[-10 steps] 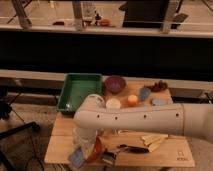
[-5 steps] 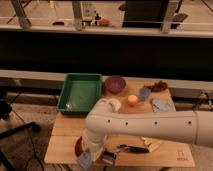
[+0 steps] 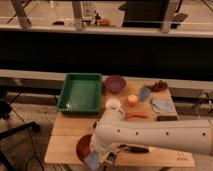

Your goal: Wipe red bowl with sponge

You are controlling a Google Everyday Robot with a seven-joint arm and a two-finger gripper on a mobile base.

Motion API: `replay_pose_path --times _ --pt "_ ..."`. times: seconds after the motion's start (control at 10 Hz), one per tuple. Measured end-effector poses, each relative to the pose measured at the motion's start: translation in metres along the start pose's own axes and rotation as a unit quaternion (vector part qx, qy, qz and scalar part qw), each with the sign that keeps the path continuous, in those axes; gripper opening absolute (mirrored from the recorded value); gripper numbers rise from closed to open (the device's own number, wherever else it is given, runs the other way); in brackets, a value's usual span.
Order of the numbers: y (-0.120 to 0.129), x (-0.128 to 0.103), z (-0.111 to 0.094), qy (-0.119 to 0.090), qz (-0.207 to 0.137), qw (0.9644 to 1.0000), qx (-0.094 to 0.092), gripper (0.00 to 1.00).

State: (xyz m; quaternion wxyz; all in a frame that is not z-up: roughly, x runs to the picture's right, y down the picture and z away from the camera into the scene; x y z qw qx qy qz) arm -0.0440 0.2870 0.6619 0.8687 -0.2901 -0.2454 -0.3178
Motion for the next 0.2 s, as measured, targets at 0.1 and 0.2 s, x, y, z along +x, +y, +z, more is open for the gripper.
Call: replay_pose_path --times 0.1,0.2 --pt "-0.004 -0.003 -0.004 0.006 -0.013 0.9999 0.006 0.00" --pt "-0.012 -0.012 -0.015 0.012 -0.036 0.9992 0.016 0.00"
